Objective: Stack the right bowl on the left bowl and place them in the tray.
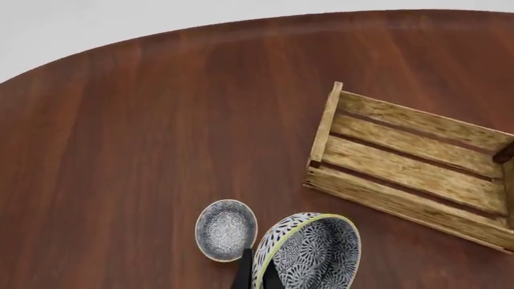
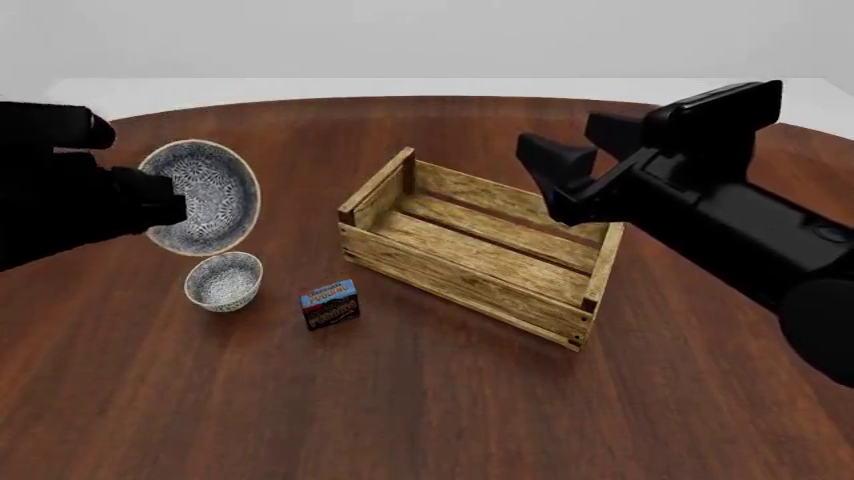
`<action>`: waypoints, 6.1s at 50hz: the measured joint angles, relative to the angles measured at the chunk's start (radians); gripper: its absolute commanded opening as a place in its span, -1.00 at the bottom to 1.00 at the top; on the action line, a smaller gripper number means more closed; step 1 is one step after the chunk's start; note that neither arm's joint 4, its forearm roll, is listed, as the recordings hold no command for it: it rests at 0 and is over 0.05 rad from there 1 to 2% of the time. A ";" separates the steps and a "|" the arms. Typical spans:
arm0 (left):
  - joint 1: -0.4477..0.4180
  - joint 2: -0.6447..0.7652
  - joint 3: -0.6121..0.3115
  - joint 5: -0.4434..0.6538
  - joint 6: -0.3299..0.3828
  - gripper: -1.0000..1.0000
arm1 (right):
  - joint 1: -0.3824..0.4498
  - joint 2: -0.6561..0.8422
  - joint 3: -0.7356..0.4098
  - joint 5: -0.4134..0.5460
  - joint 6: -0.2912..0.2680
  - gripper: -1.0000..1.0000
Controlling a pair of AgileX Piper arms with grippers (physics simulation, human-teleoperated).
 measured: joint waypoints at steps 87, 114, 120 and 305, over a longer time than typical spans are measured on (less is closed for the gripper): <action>0.190 0.625 0.014 -0.366 -0.099 -1.00 | -0.008 0.049 -0.001 -0.019 0.002 1.00; 0.216 0.704 0.011 -0.416 -0.092 1.00 | -0.004 0.086 -0.008 -0.032 -0.002 1.00; 0.221 0.699 0.011 -0.416 -0.088 1.00 | -0.004 0.087 -0.007 -0.032 -0.003 1.00; -0.009 0.764 -0.048 -0.258 0.074 1.00 | -0.008 0.068 -0.009 -0.013 -0.010 1.00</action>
